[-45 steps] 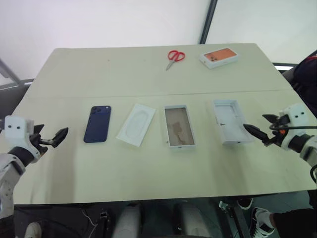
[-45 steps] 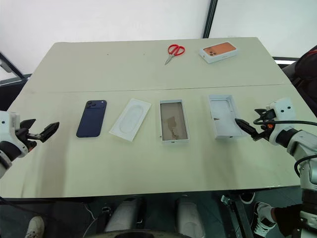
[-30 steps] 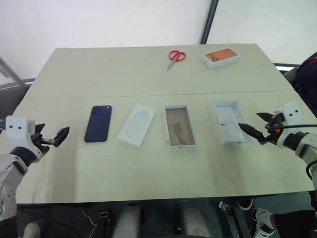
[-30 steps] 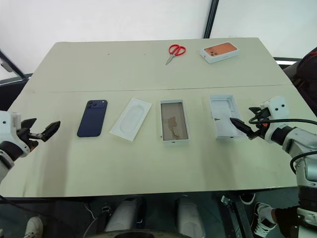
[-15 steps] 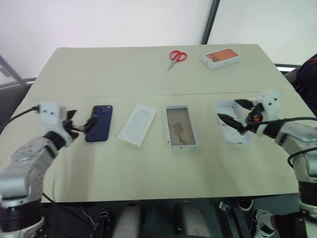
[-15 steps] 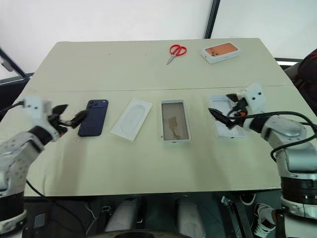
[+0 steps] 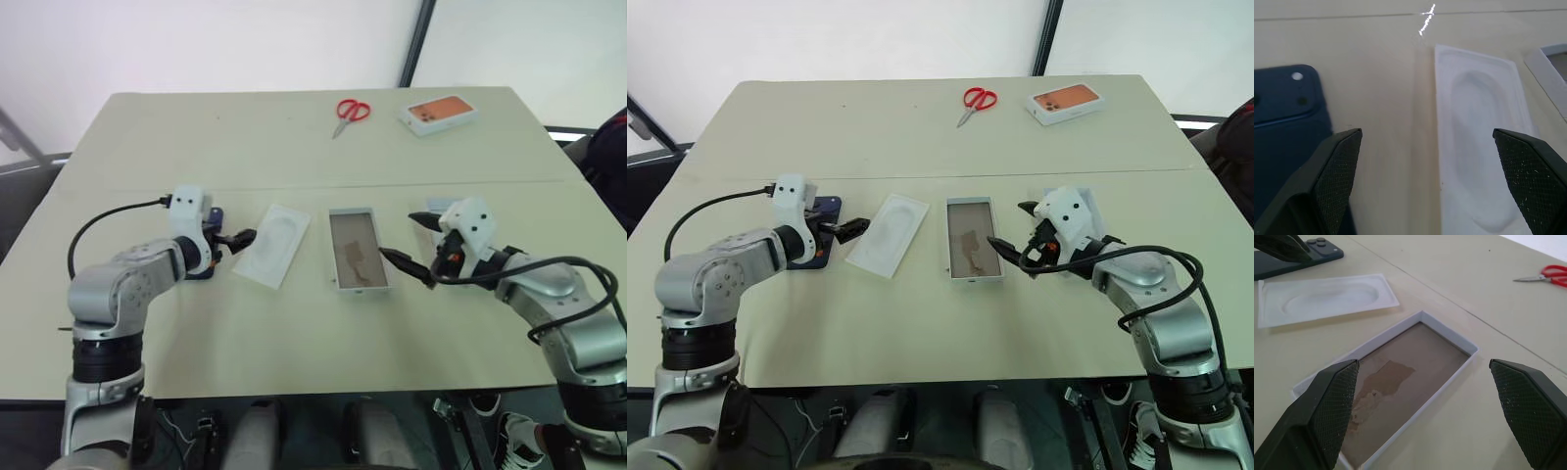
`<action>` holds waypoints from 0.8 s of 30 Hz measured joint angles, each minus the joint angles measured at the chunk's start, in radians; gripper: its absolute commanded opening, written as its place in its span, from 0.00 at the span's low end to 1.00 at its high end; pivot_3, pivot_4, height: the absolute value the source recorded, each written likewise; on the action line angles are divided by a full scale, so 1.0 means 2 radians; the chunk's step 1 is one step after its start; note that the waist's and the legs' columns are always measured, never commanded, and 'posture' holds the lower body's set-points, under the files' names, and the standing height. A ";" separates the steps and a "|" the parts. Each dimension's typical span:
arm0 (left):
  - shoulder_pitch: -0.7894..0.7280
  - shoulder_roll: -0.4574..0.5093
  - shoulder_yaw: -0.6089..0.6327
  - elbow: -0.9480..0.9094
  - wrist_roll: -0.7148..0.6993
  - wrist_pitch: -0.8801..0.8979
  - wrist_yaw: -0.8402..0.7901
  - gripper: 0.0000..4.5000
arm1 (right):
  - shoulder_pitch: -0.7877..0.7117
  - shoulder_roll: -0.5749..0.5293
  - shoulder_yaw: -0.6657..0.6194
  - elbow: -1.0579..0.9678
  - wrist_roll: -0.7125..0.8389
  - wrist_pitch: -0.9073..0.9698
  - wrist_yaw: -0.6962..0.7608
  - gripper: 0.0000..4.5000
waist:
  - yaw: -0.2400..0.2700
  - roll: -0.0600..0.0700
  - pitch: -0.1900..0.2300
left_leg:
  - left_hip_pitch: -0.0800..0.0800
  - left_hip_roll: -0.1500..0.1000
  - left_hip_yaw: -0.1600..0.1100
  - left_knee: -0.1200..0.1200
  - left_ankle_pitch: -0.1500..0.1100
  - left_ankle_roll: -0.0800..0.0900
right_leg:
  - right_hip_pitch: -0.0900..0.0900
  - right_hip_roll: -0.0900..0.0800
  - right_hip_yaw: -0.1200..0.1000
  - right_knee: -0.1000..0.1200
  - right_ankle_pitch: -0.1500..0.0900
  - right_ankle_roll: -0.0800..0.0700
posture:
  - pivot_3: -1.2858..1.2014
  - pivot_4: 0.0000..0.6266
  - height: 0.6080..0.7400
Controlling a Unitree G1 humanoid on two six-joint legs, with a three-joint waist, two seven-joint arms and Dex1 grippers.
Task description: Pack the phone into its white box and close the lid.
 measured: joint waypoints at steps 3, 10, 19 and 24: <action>-0.024 -0.014 0.000 0.018 -0.006 0.049 0.004 1.00 | 0.006 0.000 -0.001 -0.010 0.001 0.010 -0.004 0.99 | -0.002 0.000 0.000 | 0.000 0.000 0.000 0.000 0.000 0.000 | 0.000 0.001 0.000 0.000 0.000 0.000 | 0.52 0.24 1.00; -0.058 -0.039 0.005 0.033 -0.010 0.135 0.008 1.00 | 0.022 -0.017 -0.021 -0.036 0.010 0.024 -0.001 0.99 | 0.000 0.000 0.000 | 0.000 0.000 0.000 0.000 0.000 0.000 | 0.000 0.000 0.000 0.000 0.000 0.000 | 0.52 0.24 1.00; -0.063 -0.044 0.034 0.045 -0.005 0.165 0.007 0.61 | 0.044 -0.015 -0.013 -0.054 0.006 0.022 -0.001 1.00 | -0.001 0.000 0.000 | 0.000 0.000 0.000 0.000 0.000 0.000 | 0.000 0.000 0.000 0.000 0.000 0.000 | 0.52 0.24 1.00; -0.061 -0.051 0.064 0.052 0.007 0.172 0.015 0.05 | 0.022 -0.011 -0.010 -0.047 0.008 0.022 -0.001 1.00 | 0.000 0.000 0.000 | 0.000 0.000 0.000 0.000 0.000 0.000 | 0.000 0.000 0.000 0.000 0.000 0.000 | 0.52 0.24 1.00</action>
